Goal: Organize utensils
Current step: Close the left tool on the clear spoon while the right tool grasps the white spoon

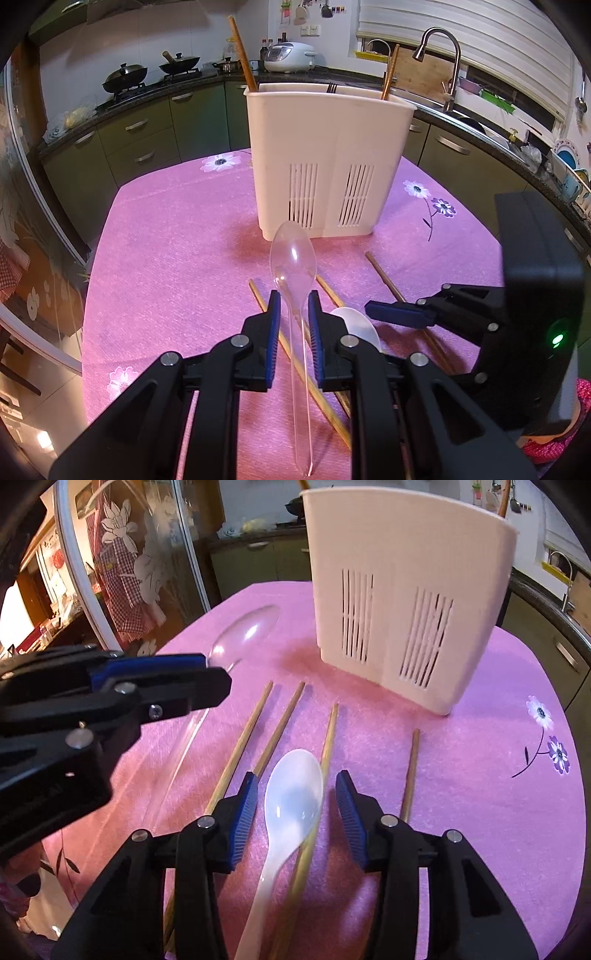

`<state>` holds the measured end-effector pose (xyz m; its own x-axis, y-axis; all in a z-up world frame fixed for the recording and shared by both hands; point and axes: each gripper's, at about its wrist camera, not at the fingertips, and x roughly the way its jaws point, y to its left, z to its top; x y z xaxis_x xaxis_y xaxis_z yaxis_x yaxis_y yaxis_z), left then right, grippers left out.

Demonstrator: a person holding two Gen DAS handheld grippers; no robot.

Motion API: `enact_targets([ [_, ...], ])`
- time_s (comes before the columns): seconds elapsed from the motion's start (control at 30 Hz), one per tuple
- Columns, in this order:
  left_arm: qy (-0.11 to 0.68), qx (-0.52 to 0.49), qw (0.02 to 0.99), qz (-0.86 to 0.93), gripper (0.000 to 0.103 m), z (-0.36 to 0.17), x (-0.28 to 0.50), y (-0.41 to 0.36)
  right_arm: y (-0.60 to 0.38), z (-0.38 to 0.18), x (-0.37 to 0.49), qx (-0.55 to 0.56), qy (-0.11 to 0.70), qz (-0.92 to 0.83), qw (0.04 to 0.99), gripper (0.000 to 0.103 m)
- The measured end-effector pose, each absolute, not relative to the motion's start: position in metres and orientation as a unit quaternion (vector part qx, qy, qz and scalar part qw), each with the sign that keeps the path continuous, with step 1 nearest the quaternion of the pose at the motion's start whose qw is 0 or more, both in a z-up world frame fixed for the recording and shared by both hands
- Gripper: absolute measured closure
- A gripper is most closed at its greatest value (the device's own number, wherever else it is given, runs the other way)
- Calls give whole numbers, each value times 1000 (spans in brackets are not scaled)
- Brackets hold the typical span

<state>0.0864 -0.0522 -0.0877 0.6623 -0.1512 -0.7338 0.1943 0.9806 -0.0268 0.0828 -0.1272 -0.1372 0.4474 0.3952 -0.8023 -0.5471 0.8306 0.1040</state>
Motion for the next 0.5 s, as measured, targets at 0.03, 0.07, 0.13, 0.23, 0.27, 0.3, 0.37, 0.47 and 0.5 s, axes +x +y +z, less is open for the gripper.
enact_targets([
  [0.03,400,27,911,-95,88,-88,87,-52,-127,-139,83,-86,447,278,846,60],
  [0.07,400,27,911,-95,88,-88,87,-52,-127,-141,83,-88,448,276,846,72],
  [0.13,401,27,911,-95,88,-88,87,-52,-126,-141,81,-104,440,260,853,93],
  [0.23,402,27,910,-95,88,-89,88,-51,-129,-137,79,-102,436,258,856,96],
  [0.27,403,26,910,-95,88,-89,88,-51,-131,-136,79,-100,434,256,858,97],
  [0.3,402,26,910,-95,88,-89,88,-51,-135,-134,78,-94,431,254,861,97],
  [0.37,401,26,910,-96,88,-89,89,-52,-142,-129,78,-81,425,252,866,97],
  [0.47,400,26,911,-98,88,-87,88,-53,-155,-118,75,-57,407,249,877,97],
  [0.5,399,25,911,-99,88,-87,88,-53,-159,-114,74,-49,399,248,881,97],
])
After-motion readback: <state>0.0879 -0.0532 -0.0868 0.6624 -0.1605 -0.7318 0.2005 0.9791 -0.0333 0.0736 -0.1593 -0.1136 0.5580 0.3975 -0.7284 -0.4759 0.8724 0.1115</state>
